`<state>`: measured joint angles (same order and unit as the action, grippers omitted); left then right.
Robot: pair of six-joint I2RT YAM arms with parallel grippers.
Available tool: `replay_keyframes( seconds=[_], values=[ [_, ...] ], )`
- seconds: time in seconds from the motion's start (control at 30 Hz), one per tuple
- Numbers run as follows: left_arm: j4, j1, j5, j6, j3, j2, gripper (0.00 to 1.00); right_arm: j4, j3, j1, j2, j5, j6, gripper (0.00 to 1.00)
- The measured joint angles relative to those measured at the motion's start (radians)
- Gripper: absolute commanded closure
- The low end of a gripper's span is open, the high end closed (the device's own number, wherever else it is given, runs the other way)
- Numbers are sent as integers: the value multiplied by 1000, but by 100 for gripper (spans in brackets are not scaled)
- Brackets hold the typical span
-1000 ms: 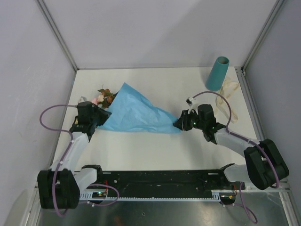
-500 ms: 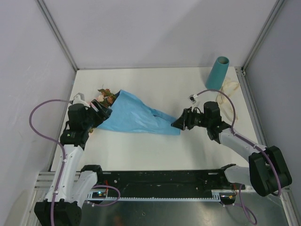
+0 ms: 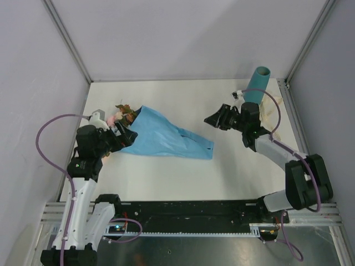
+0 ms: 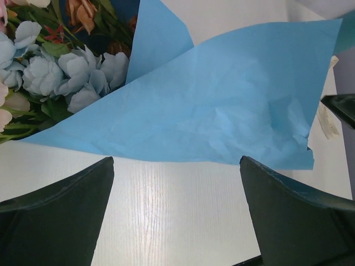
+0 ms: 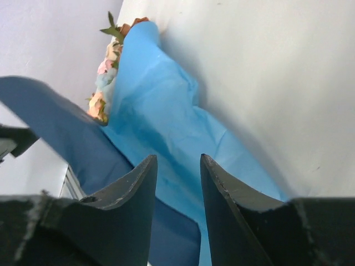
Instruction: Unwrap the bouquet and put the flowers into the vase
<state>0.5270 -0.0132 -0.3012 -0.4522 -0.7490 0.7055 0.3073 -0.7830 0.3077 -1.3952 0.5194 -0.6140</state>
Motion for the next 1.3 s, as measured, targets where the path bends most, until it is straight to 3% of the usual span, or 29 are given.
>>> replay_keyframes(
  seconds=[0.33,0.7,1.1,1.3],
  values=[
    [11,0,61,20,1,-116,0,-82,-137,49,-249,5,45,62],
    [88,1,274,35,0,-148,0,-312,-144,257,-240,52,223,63],
    [120,1,347,32,0,-150,0,-358,-8,517,-145,-274,249,62],
    [121,1,309,16,0,-140,3,-354,11,601,-146,-440,249,60]
  ],
)
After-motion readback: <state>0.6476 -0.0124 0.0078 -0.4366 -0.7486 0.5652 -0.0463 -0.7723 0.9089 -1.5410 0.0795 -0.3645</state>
